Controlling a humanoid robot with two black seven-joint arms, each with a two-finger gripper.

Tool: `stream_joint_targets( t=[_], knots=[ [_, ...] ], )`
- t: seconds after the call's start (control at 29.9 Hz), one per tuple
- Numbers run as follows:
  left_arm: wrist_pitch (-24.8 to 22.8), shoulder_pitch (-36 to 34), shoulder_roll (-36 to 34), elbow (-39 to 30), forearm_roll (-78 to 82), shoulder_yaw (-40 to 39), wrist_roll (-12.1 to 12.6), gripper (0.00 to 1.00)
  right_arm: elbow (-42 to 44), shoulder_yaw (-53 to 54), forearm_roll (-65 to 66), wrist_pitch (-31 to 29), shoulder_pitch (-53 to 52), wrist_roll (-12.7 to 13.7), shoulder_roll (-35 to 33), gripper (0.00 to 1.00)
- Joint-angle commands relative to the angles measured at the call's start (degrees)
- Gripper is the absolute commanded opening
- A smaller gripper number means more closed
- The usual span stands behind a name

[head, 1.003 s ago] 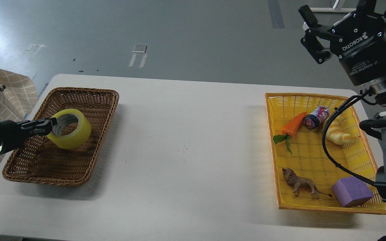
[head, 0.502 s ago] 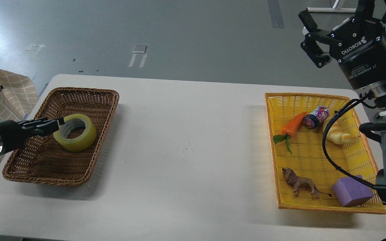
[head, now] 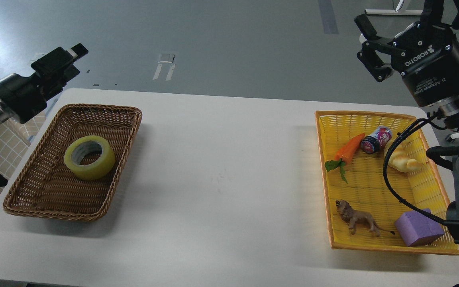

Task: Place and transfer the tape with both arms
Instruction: 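Lower the tape roll into the wicker basket and release it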

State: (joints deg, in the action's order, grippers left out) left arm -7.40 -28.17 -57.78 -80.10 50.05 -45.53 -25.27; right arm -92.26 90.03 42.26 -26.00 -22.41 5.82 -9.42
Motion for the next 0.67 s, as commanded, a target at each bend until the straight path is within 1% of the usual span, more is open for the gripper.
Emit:
stream_joint_targets(
  t=[0.0,0.1,0.17,0.2,0.23,0.3,0.37,0.4,0.43,0.53,0.64],
  knots=[
    [1.6,0.5,4.2,-7.4,-6.4,-4.4,-0.1,0.98,0.2,-1.1,3.3,0.1,-0.3,-0.1,0.5,1.0],
    [1.9,0.5,10.4,-8.8,-11.2,-9.2,0.5,0.98,0.2,-2.3,3.9,0.6,-0.7,-0.2,0.5,1.0],
    [1.9,0.7,19.2,-8.8,-13.8,-13.9,1.1,0.98,1.0,-3.3,4.0,0.8,-0.8,-0.2,1.3,1.0],
    [1.9,0.8,21.5,-8.8,-13.9,-14.8,1.6,0.98,1.1,-3.5,4.0,0.9,-0.8,-0.2,1.7,1.0],
    [1.9,1.4,26.3,-8.8,-14.0,-16.4,2.9,0.98,1.2,-3.5,4.0,0.9,-0.8,-0.2,2.4,1.0],
    [1.7,2.1,31.0,-8.8,-14.0,-18.2,4.4,0.98,1.1,-3.6,3.9,0.9,-0.8,-0.2,3.2,1.0],
    [1.9,2.9,39.1,-8.8,-13.8,-20.9,7.3,0.98,1.1,-3.5,4.0,1.4,-1.3,-0.3,5.0,1.0],
    [1.9,2.8,40.5,-8.8,-13.5,-21.0,8.2,0.98,1.1,-3.6,4.0,1.8,-1.6,-0.3,5.5,1.0],
    [1.9,2.4,43.0,-8.5,-13.1,-21.0,10.3,0.98,1.2,-3.6,4.0,2.9,-2.1,-0.2,6.4,1.0],
    [1.9,2.1,45.7,-7.9,-12.9,-21.3,13.0,0.98,2.3,-3.6,4.0,4.2,-2.8,-0.5,8.6,1.0],
    [0.9,2.3,47.0,-7.8,-12.7,-21.4,13.2,0.98,4.7,-3.5,4.0,5.3,-2.4,-0.7,9.4,1.0]
  ],
)
